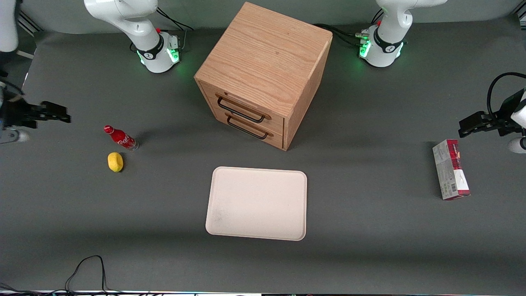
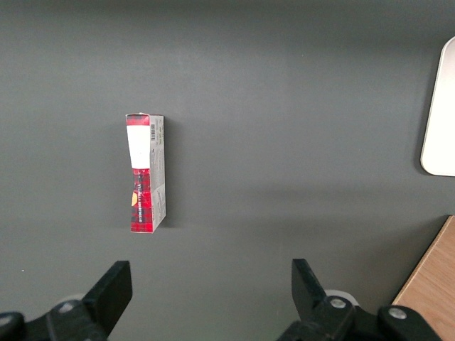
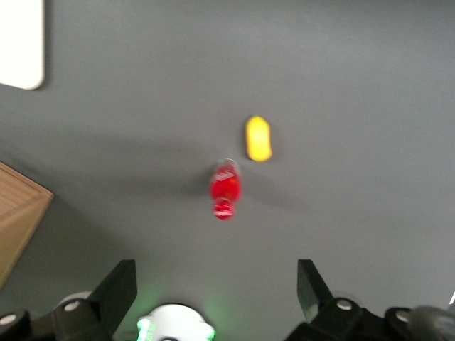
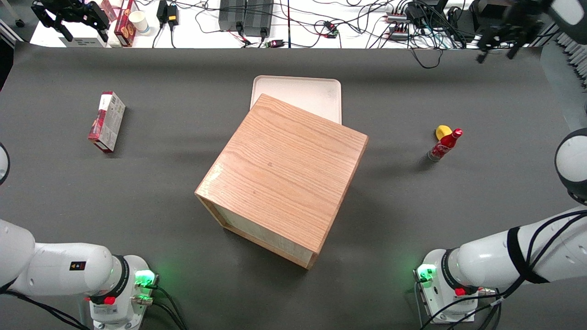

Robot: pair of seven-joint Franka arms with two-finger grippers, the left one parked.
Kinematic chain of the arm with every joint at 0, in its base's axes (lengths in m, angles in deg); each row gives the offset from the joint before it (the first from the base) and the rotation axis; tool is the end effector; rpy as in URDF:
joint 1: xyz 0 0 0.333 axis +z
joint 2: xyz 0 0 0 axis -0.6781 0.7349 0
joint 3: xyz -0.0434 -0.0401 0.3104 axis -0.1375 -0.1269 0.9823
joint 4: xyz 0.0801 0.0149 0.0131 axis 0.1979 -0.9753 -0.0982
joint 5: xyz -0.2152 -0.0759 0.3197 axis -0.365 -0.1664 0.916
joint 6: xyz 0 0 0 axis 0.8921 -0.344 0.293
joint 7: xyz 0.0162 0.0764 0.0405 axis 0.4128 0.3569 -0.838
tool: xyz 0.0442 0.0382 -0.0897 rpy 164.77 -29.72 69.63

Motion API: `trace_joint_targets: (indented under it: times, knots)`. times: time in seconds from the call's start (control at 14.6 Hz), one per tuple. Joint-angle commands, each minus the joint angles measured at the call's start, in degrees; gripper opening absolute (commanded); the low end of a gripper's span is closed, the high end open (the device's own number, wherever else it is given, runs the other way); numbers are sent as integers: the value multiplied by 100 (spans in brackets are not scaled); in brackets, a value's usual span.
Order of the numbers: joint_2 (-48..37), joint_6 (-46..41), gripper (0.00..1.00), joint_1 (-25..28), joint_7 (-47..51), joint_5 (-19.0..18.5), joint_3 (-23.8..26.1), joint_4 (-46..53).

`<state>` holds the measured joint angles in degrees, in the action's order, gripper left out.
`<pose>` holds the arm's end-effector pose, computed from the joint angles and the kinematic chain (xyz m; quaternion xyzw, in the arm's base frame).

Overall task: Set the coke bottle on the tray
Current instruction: 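Lower the open right gripper around the red Coca-Cola bottle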

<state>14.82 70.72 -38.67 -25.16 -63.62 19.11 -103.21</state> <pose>0.5529 -0.0843 0.5813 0.9925 0.0757 -0.0957 0.0083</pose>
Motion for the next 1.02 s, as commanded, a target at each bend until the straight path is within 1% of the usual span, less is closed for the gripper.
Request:
trace_joint_targets:
  times: [0.0,0.07,0.2,0.34,0.55,0.68,0.96]
  knots:
    - [-289,37,100,81,-412,-91,-307,-348]
    - [-437,185,100,107,-412,-152,-325,-610]
    - [-946,615,100,134,-316,-223,-317,-1452]
    - [-1543,1316,100,143,17,-319,-273,-2532]
    - [-2204,2284,100,143,53,-381,-264,-3853]
    - [-2302,2681,100,151,254,-425,-255,-4233]
    - [-2223,3148,100,151,291,-425,-229,-4480]
